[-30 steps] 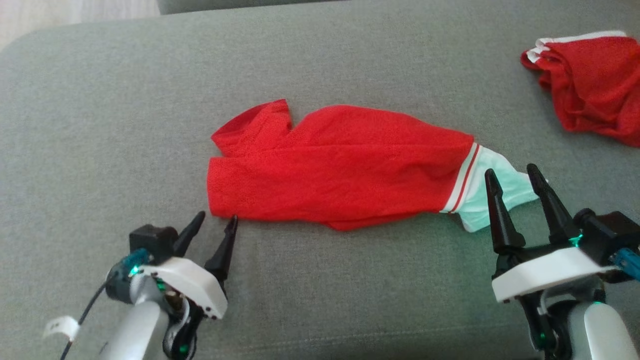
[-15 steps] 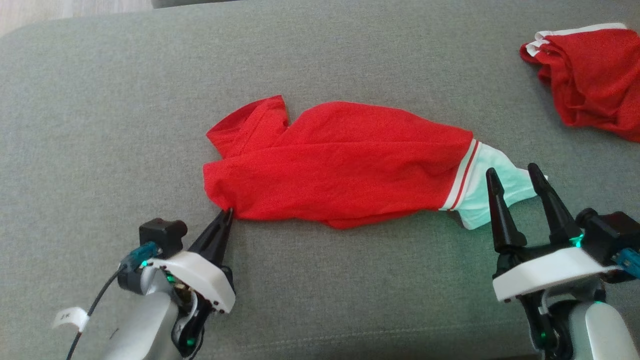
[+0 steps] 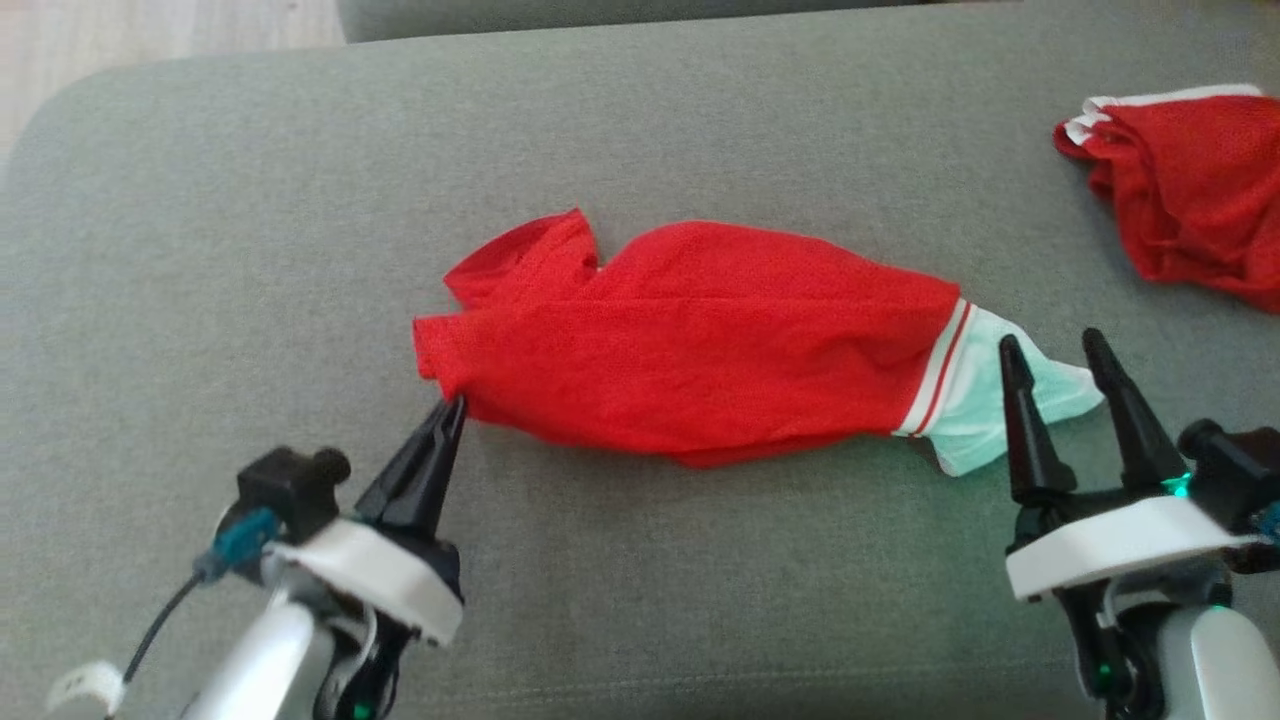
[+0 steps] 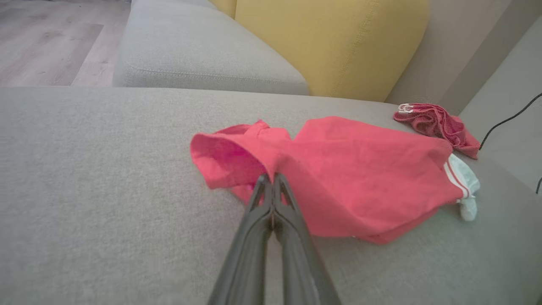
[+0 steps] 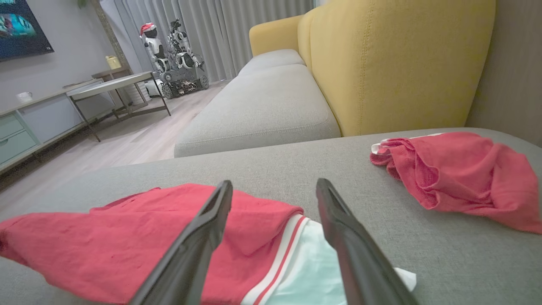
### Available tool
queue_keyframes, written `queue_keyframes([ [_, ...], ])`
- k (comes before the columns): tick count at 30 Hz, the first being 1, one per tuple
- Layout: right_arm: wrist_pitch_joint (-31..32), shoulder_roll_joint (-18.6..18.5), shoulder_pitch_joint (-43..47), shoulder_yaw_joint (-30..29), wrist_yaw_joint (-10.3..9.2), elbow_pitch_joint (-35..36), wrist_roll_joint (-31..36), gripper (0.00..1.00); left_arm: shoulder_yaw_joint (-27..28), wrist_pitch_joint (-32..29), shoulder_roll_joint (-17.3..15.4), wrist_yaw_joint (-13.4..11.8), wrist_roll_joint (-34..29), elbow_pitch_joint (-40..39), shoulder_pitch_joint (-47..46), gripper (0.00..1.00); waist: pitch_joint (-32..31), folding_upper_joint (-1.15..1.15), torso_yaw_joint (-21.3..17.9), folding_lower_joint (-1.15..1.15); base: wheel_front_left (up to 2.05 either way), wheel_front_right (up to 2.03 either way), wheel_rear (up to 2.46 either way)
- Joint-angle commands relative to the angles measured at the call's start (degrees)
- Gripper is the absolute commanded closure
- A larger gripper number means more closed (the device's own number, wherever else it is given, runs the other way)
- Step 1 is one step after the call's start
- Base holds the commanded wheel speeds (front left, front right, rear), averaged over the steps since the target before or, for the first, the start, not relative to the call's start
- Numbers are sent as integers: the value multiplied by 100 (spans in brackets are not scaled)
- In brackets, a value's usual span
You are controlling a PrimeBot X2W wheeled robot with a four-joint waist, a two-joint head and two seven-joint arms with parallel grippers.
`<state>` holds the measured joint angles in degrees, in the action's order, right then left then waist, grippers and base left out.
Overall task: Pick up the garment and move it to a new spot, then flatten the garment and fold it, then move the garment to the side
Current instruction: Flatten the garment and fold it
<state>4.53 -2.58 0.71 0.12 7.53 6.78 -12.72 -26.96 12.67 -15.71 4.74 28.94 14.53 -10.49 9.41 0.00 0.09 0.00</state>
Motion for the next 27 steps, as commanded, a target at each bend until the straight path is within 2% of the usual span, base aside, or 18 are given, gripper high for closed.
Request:
queue_keyframes([
  [1, -54, -30, -68, 82, -4, 196, -52, 0, 266, -112, -202, -103, 80, -520, 66, 100, -57, 0, 73, 0, 0, 0, 0],
  [11, -82, -30, 73, -31, -4, 174, -102, 0, 303, -930, -484, -856, 194, -2898, 1234, 100, -235, 0, 271, 0, 0, 0, 0],
  [18, -87, -30, 163, -117, -4, 201, -151, 0, 350, -1258, -667, -1153, 121, -3864, 1546, 100, -290, 0, 361, 0, 0, 0, 0],
  [22, -80, -30, 145, -94, -4, 212, -178, 0, 386, -1405, -754, -1199, 84, -4097, 1470, 100, -277, 0, 344, 0, 0, 0, 0],
  [27, -65, -30, 80, -38, -4, 232, -198, 0, 461, -1406, -705, -1139, 85, -3793, 1008, 100, -193, 0, 219, 0, 0, 0, 0],
])
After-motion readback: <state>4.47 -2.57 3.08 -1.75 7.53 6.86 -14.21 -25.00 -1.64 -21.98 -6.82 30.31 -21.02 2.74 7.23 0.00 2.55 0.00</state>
